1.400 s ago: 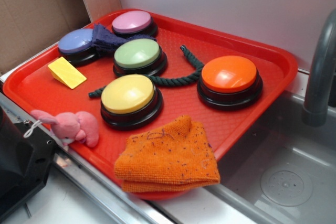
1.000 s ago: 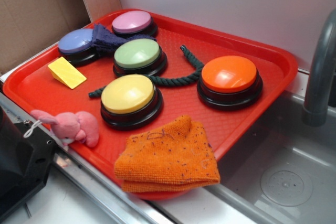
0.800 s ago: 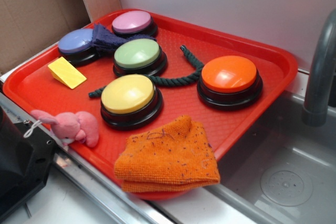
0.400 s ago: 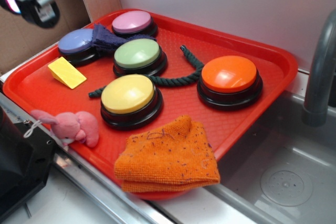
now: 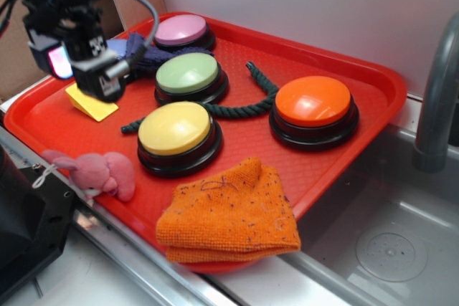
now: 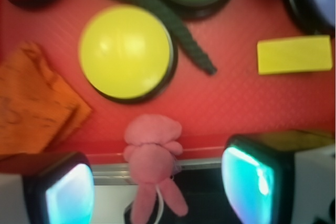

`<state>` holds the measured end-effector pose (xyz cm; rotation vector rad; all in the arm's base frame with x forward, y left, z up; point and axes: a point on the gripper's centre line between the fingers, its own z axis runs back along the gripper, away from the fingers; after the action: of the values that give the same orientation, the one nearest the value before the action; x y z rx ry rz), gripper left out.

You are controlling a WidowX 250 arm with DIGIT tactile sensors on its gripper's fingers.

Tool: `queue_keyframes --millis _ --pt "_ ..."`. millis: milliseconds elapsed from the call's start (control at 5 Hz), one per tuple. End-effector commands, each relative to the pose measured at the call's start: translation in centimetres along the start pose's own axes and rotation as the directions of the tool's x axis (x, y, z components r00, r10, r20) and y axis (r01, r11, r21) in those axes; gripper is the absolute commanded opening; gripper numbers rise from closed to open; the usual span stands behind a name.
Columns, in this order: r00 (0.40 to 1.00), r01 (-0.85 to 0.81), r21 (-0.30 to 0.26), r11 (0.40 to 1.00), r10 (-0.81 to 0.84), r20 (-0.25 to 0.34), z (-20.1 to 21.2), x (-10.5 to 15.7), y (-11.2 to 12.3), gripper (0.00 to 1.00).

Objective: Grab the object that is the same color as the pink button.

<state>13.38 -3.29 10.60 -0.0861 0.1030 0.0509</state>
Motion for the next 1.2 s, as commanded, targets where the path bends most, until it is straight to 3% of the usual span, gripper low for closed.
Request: queue_keyframes --millis 0,600,1000 --pt "0.997 -0.049 -0.014 0.999 0.048 -0.062 -3.6 -0.4 0.7 1.0" --pt "0.983 -0.14 0.029 0.99 0.143 -0.112 -7.6 -0.7 1.1 1.0" --pt "0.985 -0.147 0.034 0.988 0.15 -0.089 -7.5 -0.5 0.6 0.0"
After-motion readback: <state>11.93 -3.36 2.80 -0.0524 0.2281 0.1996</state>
